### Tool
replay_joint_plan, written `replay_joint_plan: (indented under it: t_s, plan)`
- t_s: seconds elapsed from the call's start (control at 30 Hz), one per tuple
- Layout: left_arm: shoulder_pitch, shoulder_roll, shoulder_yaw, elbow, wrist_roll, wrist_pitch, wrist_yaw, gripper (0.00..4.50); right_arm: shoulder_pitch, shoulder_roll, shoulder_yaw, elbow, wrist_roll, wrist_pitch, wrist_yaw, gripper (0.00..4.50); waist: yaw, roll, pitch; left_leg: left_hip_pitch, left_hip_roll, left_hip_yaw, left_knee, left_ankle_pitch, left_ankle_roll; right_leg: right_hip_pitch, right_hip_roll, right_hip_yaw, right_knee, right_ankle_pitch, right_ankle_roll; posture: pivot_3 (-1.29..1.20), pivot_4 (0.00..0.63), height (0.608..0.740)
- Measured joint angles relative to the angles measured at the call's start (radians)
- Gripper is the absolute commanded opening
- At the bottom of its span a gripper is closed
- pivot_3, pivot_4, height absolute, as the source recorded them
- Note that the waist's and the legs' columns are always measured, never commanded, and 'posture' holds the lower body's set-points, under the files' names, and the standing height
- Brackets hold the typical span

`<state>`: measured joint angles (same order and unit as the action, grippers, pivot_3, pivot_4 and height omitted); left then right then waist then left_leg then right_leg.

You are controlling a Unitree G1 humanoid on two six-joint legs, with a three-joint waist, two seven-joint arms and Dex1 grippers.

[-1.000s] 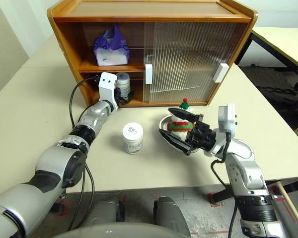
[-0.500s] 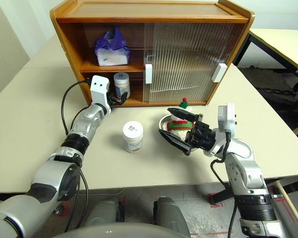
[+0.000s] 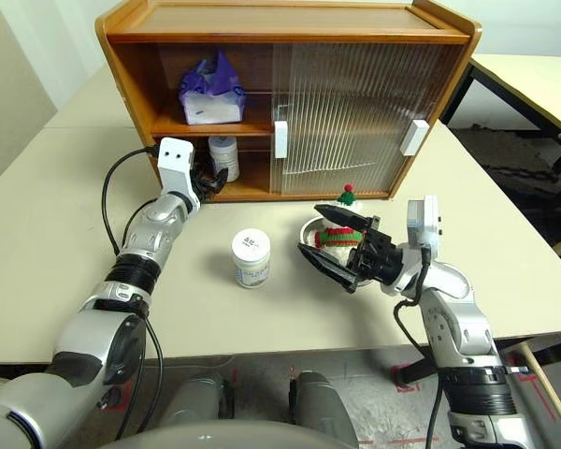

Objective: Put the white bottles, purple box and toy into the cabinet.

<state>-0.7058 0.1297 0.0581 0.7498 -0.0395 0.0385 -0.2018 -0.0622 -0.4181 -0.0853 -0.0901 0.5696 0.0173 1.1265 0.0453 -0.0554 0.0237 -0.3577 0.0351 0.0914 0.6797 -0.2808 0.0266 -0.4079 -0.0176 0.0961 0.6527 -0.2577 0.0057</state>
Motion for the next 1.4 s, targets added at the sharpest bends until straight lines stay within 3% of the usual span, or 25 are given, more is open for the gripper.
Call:
replay_joint_plan:
  t_s: [0.2,0.27,0.63,1.4]
  plan:
    - [0.053,-0.017,0.001,-0.074,0.000,0.032,0.017,4.48,-0.001,0.005,0.008,0.011,-0.003,-0.004,0.002,4.50,0.001,0.000,0.000,0.000,0.002,0.000,0.000,0.000,0.000,0.000,0.000,0.000,0.000,0.000,0.000,0.11,0.000,0.740]
    - [0.053,-0.017,0.003,-0.083,-0.001,0.032,0.030,4.11,-0.001,0.008,0.015,0.011,-0.004,-0.007,0.002,4.50,0.001,0.000,0.000,0.000,0.002,0.000,0.000,0.000,0.000,0.000,0.000,0.000,0.000,0.000,0.000,0.11,0.000,0.740]
    - [-0.026,-0.040,0.025,0.014,-0.001,-0.001,0.122,0.01,0.001,0.005,0.030,0.011,-0.011,-0.018,0.001,4.50,0.000,0.000,0.000,0.000,0.000,0.000,0.000,0.000,0.000,0.000,0.000,0.000,0.000,0.000,0.000,0.09,0.000,0.740]
    - [-0.121,-0.104,0.119,0.221,-0.057,-0.088,0.200,0.01,0.002,0.000,0.030,0.011,-0.014,-0.023,-0.011,4.50,-0.003,-0.001,0.000,0.000,-0.002,0.000,0.000,-0.002,-0.003,0.000,0.000,0.000,-0.001,0.000,0.002,0.08,0.000,0.740]
